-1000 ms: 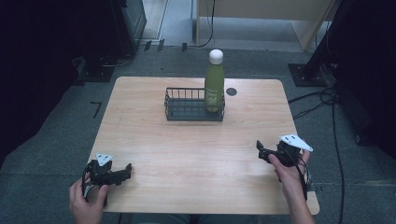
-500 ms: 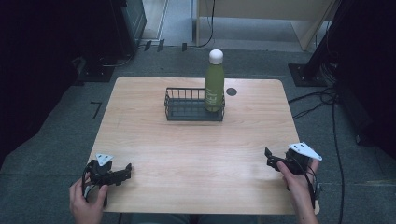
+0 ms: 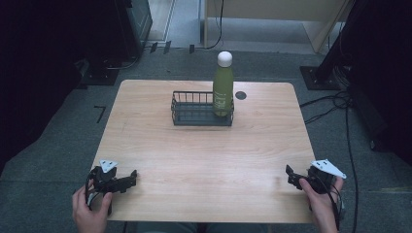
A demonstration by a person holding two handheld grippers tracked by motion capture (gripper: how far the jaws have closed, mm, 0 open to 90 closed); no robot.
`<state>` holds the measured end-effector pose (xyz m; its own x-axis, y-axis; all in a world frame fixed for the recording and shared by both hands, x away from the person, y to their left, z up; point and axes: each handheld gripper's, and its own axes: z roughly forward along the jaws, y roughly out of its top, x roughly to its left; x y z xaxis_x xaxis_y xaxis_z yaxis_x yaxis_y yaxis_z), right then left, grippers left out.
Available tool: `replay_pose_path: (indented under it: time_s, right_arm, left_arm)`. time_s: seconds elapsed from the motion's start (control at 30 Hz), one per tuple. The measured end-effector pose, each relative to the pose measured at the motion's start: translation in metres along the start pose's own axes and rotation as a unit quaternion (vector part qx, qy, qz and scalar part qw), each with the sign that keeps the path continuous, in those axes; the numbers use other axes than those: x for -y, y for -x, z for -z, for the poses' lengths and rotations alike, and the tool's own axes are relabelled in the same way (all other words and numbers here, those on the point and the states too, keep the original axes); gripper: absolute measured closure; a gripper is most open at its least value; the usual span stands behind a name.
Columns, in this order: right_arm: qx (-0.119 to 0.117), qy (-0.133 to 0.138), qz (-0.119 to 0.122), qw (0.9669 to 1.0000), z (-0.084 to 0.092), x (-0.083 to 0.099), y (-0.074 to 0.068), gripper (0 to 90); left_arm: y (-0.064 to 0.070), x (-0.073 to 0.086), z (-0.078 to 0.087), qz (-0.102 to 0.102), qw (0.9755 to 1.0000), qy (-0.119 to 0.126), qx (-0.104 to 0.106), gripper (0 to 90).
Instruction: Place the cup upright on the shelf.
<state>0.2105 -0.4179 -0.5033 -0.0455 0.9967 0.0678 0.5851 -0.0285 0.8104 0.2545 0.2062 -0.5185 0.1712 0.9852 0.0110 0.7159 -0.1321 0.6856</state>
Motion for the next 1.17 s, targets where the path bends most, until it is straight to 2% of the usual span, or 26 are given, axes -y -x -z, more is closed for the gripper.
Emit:
replay_pose_path:
  time_s: [0.17, 0.2, 0.3, 0.37, 0.5, 0.57, 0.6, 0.73, 1.17]
  right_arm:
    - [0.016, -0.026, 0.002, 0.9995, 0.003, 0.011, 0.01, 0.4]
    - [0.025, -0.04, 0.002, 0.9989, 0.004, 0.015, 0.015, 0.4]
    - [0.026, -0.051, 0.004, 0.9983, 0.005, 0.018, 0.017, 0.4]
    - [0.029, -0.067, 0.017, 0.9972, 0.005, 0.022, 0.019, 0.4]
    - [0.034, -0.08, 0.015, 0.9961, 0.003, 0.026, 0.02, 0.2]
    - [0.033, -0.08, 0.014, 0.9962, 0.003, 0.028, 0.021, 0.0]
    - [0.025, -0.078, 0.008, 0.9966, 0.003, 0.029, 0.021, 0.0]
    - [0.025, -0.079, 0.005, 0.9965, 0.005, 0.031, 0.021, 0.0]
    - [0.017, -0.079, 0.013, 0.9966, 0.005, 0.031, 0.02, 0.0]
  left_arm:
    - [0.0, 0.0, 0.0, 0.0, 1.0, 0.0, 0.0, 0.0]
    - [0.0, 0.0, 0.0, 0.0, 1.0, 0.0, 0.0, 0.0]
    - [0.0, 0.0, 0.0, 0.0, 1.0, 0.0, 0.0, 0.0]
    - [0.0, 0.0, 0.0, 0.0, 1.0, 0.0, 0.0, 0.0]
    - [0.0, 0.0, 0.0, 0.0, 1.0, 0.0, 0.0, 0.0]
    - [0.0, 0.0, 0.0, 0.0, 1.0, 0.0, 0.0, 0.0]
    - [0.0, 0.0, 0.0, 0.0, 1.0, 0.0, 0.0, 0.0]
    - [0.0, 0.0, 0.0, 0.0, 1.0, 0.0, 0.0, 0.0]
    - [0.0, 0.0, 0.0, 0.0, 1.0, 0.0, 0.0, 0.0]
